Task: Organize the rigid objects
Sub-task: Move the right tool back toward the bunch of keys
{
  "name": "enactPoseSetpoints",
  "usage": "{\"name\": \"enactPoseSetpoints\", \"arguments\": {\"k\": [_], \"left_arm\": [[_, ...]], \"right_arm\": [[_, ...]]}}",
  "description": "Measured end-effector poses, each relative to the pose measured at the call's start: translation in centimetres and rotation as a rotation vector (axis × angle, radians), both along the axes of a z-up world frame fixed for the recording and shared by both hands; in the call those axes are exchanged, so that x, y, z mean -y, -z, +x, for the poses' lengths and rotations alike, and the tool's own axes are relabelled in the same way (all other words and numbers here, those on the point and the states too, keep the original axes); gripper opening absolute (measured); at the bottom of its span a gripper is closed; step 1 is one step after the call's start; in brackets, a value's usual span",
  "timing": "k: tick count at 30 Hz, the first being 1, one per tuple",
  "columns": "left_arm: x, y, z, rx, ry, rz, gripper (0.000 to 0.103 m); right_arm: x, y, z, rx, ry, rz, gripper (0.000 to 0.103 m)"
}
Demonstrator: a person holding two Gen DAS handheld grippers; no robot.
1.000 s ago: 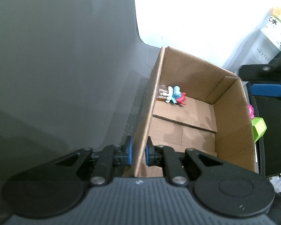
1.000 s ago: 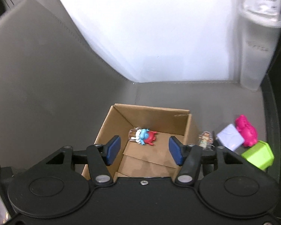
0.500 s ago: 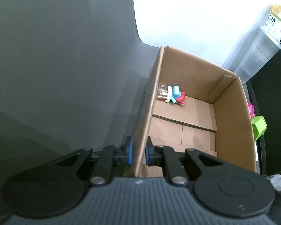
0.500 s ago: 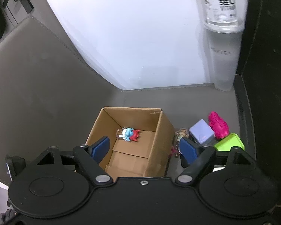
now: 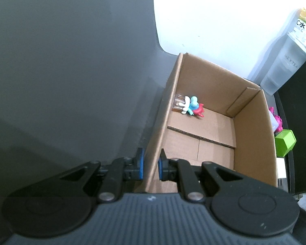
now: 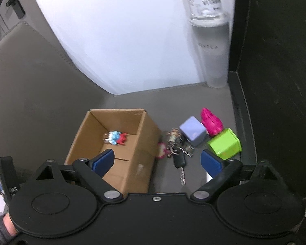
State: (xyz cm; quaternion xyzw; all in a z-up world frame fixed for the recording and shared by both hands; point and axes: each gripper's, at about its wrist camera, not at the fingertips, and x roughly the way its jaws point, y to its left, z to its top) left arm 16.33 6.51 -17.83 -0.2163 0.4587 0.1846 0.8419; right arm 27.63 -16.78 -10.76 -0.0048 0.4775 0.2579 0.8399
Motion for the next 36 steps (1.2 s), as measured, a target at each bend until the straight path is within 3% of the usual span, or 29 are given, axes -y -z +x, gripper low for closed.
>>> {"name": "enactPoseSetpoints", "arguments": {"k": [6,9,15,30,36], "left_arm": [[0.6,-0.2,0.0,0.003,-0.012,0.008,0.012],[0.9,-0.2,-0.1,0.005,-0.019,0.017,0.012],[1.2,-0.1,-0.1,0.007,-0.028,0.019,0.012],[0.7,-0.1,-0.3,0.006,-0.031,-0.002,0.013],[0.6,-0.3,-0.1,0.006,-0.033,-0.004,0.013]], "right_arm": [[0.8,2.4,0.7,-0.026,0.018,-0.023,0.091],[0.6,3.9,1.3,-0.039,0.002,-0.028,0.083],[0.3,6.5,2.5,-0.064,-0.031,-0.032,0.077],[-3.7,10.3,4.7,-0.028,-0.19,-0.203,0.073],[-5.0,11.5,5.1,-0.021,-0.224,-0.248,0.065]]}}
